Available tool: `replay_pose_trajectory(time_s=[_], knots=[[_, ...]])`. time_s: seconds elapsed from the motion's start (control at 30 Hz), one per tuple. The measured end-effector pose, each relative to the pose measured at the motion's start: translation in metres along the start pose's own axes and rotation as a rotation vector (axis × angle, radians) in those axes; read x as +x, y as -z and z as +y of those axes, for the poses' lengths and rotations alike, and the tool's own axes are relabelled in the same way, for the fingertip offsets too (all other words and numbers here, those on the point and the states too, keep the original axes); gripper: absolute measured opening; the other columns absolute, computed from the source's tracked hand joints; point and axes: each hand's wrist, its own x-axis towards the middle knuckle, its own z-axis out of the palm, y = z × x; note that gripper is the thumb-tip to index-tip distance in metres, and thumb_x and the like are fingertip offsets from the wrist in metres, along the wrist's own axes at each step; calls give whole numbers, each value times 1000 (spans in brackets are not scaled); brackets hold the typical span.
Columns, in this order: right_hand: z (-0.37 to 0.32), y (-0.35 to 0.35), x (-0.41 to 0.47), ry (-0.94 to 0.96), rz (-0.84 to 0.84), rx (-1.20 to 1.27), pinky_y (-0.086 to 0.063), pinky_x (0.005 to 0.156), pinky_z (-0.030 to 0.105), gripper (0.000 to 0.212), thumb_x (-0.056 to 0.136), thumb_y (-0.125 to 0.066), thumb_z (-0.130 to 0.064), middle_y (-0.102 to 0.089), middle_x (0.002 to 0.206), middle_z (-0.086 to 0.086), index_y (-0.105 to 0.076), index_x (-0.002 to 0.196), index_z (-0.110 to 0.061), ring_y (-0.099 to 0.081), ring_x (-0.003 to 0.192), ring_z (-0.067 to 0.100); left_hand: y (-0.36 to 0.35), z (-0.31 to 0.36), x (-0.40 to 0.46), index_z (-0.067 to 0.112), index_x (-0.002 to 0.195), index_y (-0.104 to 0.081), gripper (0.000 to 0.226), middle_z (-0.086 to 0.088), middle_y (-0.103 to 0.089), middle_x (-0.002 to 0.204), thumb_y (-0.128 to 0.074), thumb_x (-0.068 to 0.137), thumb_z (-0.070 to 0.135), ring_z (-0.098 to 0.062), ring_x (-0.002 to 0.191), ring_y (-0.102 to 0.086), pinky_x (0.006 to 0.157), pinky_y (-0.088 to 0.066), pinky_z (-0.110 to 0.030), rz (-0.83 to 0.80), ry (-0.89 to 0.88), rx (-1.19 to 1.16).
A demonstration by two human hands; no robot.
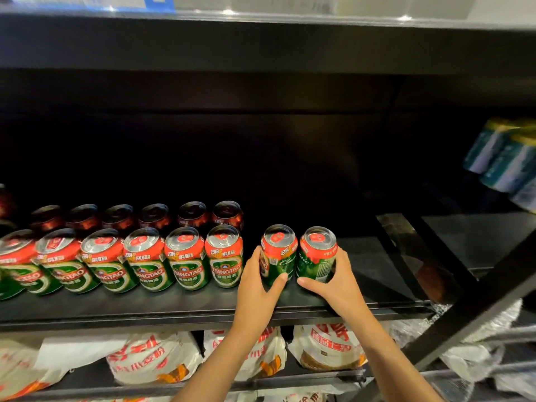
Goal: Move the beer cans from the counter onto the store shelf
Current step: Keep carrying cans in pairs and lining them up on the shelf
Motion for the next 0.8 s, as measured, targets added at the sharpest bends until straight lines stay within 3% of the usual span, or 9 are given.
replay_pose_trajectory(time_s=[0.1, 0.2, 0.33, 0.43, 0.6, 0.8], knots=[[4, 1, 2, -10, 9, 21, -41, 79, 1, 78, 64, -86, -20, -51, 123, -13, -39, 125, -32, -50, 112, -4, -1, 0, 1, 30, 144, -28, 69, 16, -46, 127, -63, 85, 38, 10, 116, -39, 91, -30, -1, 14, -1, 20], [7, 2, 2, -18, -11, 21, -43, 80, 3, 77, 67, -84, -19, -55, 122, -17, -39, 128, -33, -52, 112, -4, 0, 1, 0, 31, 142, -31, 65, 18, -47, 128, -63, 86, 35, 8, 120, -40, 94, -33, -4, 20, -21, 15], [7, 3, 3, -14, -40, 32, -38, 79, -3, 77, 73, -79, -13, -49, 124, -23, -33, 132, -35, -44, 113, -13, 1, 0, 0, 32, 142, -31, 61, 19, -48, 134, -60, 89, 26, 8, 123, -41, 99, -32, -6, -14, -22, -44], [6, 2, 3, -15, -55, 28, -41, 82, 0, 78, 71, -81, -17, -50, 125, -21, -34, 131, -35, -47, 110, -16, -1, -2, 0, 32, 140, -34, 60, 20, -48, 132, -62, 88, 30, 8, 123, -42, 100, -35, -11, -14, -12, -59], [5, 1, 2, -37, 13, 42, -39, 77, -3, 81, 64, -86, -23, -50, 123, -18, -37, 128, -36, -47, 106, -19, -1, -4, -1, 32, 132, -39, 60, 24, -49, 123, -70, 81, 34, 16, 114, -42, 90, -33, 0, 30, 37, -84], [5, 2, 1, -22, -7, 34, -40, 78, -1, 75, 69, -82, -14, -52, 120, -22, -37, 122, -40, -48, 106, -20, 0, -3, -1, 30, 140, -35, 62, 20, -47, 133, -65, 85, 31, 9, 123, -41, 98, -33, -8, 13, 7, -71]])
